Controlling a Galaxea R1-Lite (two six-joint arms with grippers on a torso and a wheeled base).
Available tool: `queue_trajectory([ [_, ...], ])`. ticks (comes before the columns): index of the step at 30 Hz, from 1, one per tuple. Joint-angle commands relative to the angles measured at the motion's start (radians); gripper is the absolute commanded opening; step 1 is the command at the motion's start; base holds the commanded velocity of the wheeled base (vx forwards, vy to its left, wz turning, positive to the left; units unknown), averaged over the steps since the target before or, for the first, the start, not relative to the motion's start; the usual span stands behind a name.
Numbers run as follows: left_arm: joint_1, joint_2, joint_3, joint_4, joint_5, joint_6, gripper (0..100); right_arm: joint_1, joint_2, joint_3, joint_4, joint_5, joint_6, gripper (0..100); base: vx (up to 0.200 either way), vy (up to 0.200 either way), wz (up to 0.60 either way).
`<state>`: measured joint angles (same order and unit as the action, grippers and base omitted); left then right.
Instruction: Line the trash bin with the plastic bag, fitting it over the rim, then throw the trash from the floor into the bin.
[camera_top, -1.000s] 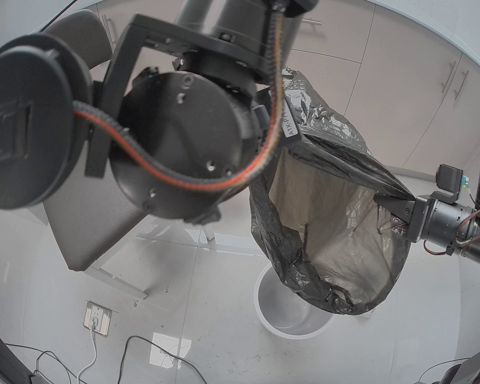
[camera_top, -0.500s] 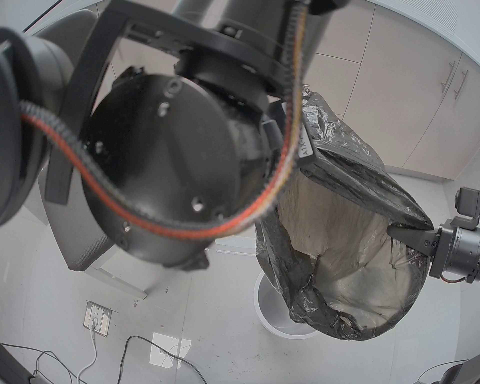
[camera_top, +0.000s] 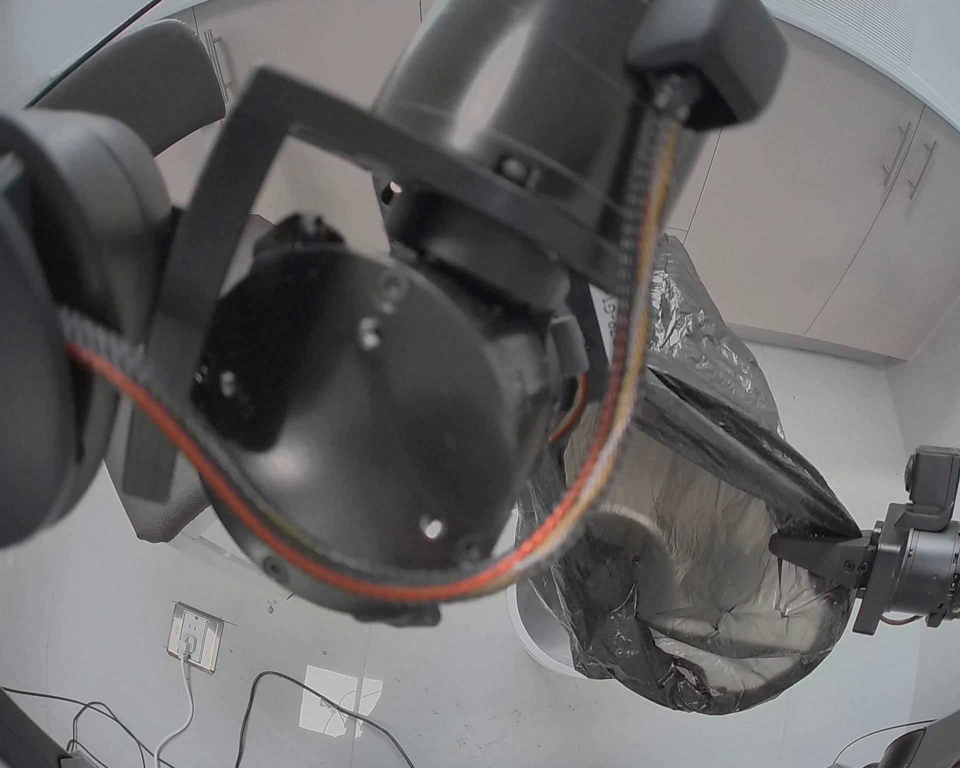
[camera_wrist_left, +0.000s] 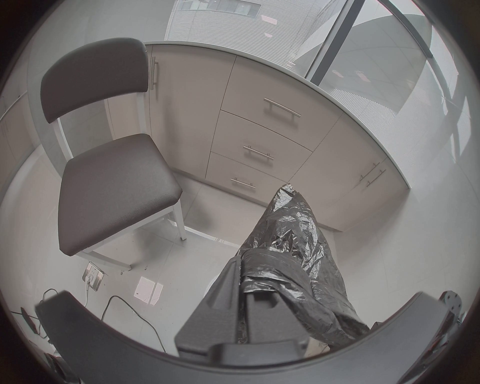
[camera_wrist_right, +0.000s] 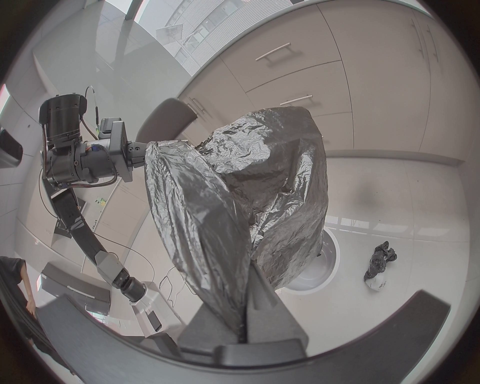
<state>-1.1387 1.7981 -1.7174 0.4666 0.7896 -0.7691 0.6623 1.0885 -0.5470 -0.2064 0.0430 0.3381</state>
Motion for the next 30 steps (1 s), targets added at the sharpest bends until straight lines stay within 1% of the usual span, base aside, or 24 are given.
queue_trajectory([
  [1,-0.001,0.0,0.027,0.001,0.0,0.001,0,0.023,0.002,0.029,-0.001,0.0,0.002,0,0.0,0.0,0.0],
  [2,-0.001,-0.002,0.055,0.003,-0.001,-0.004,0,0.033,0.008,0.048,-0.004,0.0,0.002,0,0.0,0.0,0.0],
  [4,0.001,-0.003,0.065,0.001,-0.001,-0.007,0,0.033,0.01,0.055,-0.005,0.002,0.002,0,0.0,0.0,0.0],
  [8,0.014,-0.017,0.127,-0.009,-0.081,-0.035,0,0.031,0.03,0.079,-0.01,0.002,0.004,0,0.0,0.0,0.0],
  [9,0.014,-0.017,0.127,-0.009,-0.081,-0.035,0,0.031,0.03,0.079,-0.01,0.002,0.004,0,0.0,0.0,0.0],
  [10,0.025,-0.016,0.15,-0.011,-0.112,-0.052,0,0.025,0.047,0.082,-0.013,0.002,0.009,0,0.0,0.0,0.0],
  [13,0.057,-0.003,0.191,-0.016,-0.127,-0.065,0,0.02,0.085,0.09,-0.022,0.002,0.016,0,0.0,0.0,0.0],
  [16,0.094,0.018,0.243,-0.072,-0.131,-0.061,0,0.02,0.125,0.114,-0.093,0.011,0.015,0,0.0,0.0,0.0],
  [17,0.094,0.018,0.243,-0.072,-0.131,-0.061,0,0.02,0.125,0.114,-0.093,0.011,0.015,0,0.0,0.0,0.0],
  [18,0.116,0.03,0.283,-0.131,-0.136,-0.05,0,0.02,0.169,0.13,-0.151,0.018,0.015,0,0.0,0.0,0.0],
  [21,0.134,0.052,0.312,-0.172,-0.141,-0.039,0,0.02,0.235,0.145,-0.202,0.018,0.015,0,0.0,0.0,0.0],
  [23,0.142,0.056,0.315,-0.177,-0.15,-0.038,0,0.02,0.261,0.151,-0.229,0.018,0.015,0,0.0,0.0,0.0],
  [26,0.16,0.06,0.318,-0.177,-0.187,-0.038,0,0.022,0.32,0.176,-0.309,0.017,0.009,0,0.0,0.0,0.0],
  [30,0.171,0.063,0.331,-0.18,-0.196,-0.038,0,0.019,0.367,0.196,-0.349,0.017,0.009,0,0.0,0.0,0.0],
])
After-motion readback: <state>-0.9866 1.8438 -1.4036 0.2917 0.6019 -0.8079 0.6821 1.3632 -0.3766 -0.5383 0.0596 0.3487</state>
